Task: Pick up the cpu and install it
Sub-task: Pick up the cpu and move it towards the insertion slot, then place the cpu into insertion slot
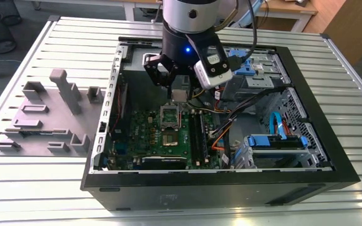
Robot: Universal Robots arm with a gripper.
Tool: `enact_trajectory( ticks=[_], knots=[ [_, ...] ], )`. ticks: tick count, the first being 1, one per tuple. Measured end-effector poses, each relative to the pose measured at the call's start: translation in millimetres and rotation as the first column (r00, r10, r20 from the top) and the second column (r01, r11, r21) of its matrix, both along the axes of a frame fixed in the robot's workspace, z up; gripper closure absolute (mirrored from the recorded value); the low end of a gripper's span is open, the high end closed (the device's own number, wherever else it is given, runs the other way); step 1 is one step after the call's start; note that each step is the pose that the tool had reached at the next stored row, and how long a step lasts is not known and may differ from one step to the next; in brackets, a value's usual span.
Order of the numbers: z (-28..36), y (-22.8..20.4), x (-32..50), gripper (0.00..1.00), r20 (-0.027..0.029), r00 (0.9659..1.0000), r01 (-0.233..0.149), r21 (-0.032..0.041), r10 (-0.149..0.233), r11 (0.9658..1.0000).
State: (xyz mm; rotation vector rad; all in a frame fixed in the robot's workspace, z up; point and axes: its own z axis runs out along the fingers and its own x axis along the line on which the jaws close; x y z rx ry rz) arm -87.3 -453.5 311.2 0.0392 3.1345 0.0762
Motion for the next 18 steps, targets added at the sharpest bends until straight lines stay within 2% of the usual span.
enact_trajectory(
  ticks=[13,15,18],
  knots=[
    [-1.9,-2.7,0.0,0.53,-0.0001,1.0000,0.000,-0.0001,0.000,1.0000],
    [-3.2,-5.3,0.0,0.53,-0.0001,1.0000,0.000,-0.0001,0.000,1.0000],
    [-3.7,-5.3,0.0,0.53,-0.0001,1.0000,0.000,-0.0001,0.000,1.0000]
  ],
)
